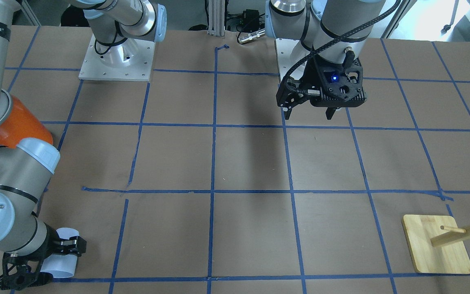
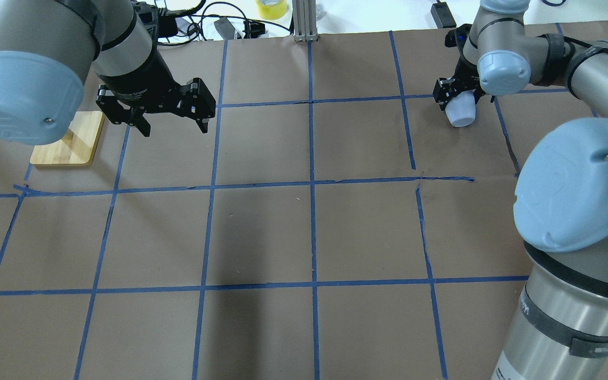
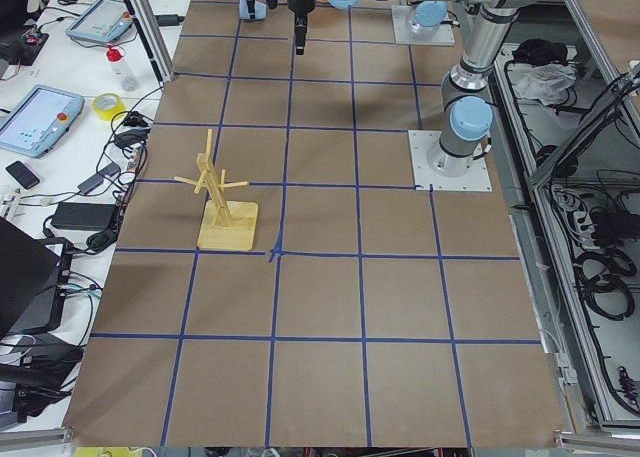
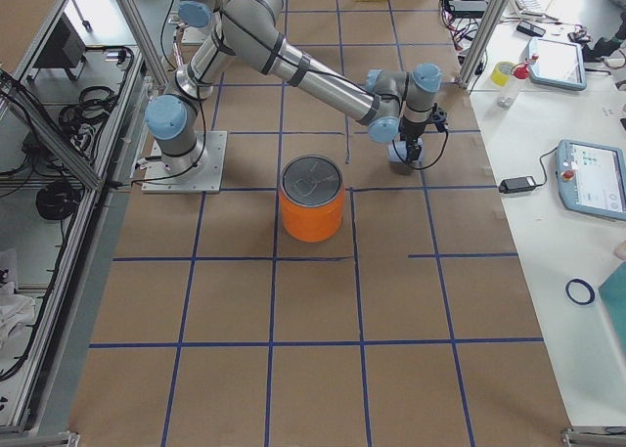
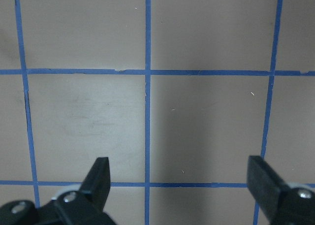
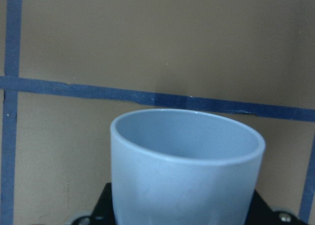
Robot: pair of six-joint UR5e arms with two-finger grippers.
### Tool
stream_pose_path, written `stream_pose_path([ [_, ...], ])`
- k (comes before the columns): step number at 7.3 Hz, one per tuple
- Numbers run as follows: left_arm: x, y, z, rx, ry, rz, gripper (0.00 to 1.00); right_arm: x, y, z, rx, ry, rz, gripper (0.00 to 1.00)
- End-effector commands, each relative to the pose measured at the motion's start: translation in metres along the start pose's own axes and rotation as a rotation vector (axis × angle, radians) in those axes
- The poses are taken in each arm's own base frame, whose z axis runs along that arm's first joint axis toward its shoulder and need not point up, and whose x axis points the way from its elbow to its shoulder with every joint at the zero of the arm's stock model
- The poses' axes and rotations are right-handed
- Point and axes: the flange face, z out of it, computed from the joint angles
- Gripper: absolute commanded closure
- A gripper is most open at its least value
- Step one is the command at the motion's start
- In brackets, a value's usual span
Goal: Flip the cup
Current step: 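Lift the white cup with the right gripper and carry it toward the table center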
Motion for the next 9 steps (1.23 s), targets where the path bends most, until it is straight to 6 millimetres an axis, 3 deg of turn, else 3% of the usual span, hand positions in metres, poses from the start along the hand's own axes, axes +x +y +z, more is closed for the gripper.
stream_pose_path([
  [1, 0.0, 0.0, 0.0, 0.001, 0.0, 0.0, 0.0, -0.006, 0.0, -0.01, 0.007, 0.008, -0.097, 1.0],
  [3, 0.0, 0.0, 0.0, 0.001, 0.0, 0.0, 0.0, -0.038, 0.0, -0.027, 0.005, 0.055, -0.208, 1.0],
  [6, 0.0, 0.0, 0.0, 0.001, 0.002, 0.0, 0.0, -0.117, 0.012, -0.057, -0.047, 0.106, -0.49, 1.0],
  [7, 0.0, 0.0, 0.0, 0.001, 0.002, 0.0, 0.0, -0.163, 0.021, -0.072, -0.051, 0.081, -0.615, 1.0],
  [9, -0.001, -0.001, 0.0, 0.001, 0.002, -0.001, 0.0, -0.242, 0.033, -0.081, -0.002, 0.024, -0.841, 1.0],
])
